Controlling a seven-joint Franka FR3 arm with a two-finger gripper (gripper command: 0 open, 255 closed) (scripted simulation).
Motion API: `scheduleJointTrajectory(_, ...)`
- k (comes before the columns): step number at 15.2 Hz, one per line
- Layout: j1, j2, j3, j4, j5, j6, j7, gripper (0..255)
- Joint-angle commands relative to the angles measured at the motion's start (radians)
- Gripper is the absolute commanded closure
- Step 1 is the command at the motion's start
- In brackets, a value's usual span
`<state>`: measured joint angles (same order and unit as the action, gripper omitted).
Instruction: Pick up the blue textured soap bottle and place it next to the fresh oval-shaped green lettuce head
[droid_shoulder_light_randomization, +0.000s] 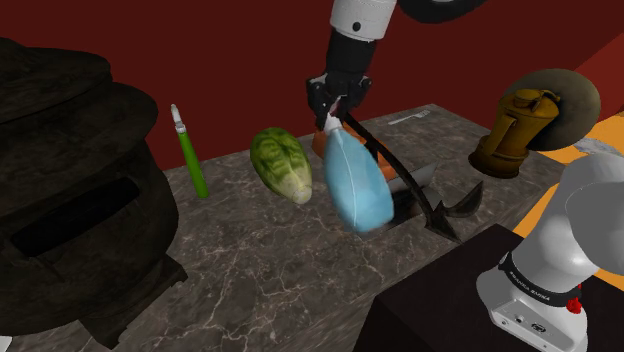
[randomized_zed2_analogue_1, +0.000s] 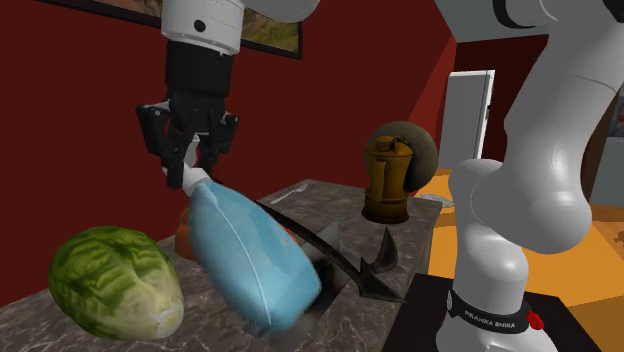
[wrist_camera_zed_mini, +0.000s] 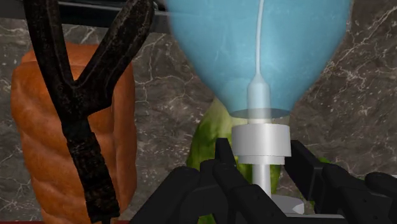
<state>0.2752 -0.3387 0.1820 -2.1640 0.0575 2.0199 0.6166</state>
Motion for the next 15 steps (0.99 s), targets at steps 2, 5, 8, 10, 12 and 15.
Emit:
scheduleJointTrajectory(2, 0.023, 0.047, 0.059, 0.043, -0.007, 0.007, 0.087, 255)
scheduleJointTrajectory(5, 0.043, 0.100, 0.112, 0.097, -0.023, 0.005, 0.167, 255)
scheduleJointTrajectory(8, 0.064, 0.161, 0.162, 0.162, -0.048, -0.002, 0.249, 255)
scheduleJointTrajectory(10, 0.078, 0.207, 0.194, 0.212, -0.070, -0.009, 0.304, 255)
scheduleJointTrajectory(12, 0.095, 0.258, 0.225, 0.267, -0.097, -0.019, 0.361, 255)
scheduleJointTrajectory(15, 0.109, 0.298, 0.245, 0.283, -0.120, -0.001, 0.403, 255)
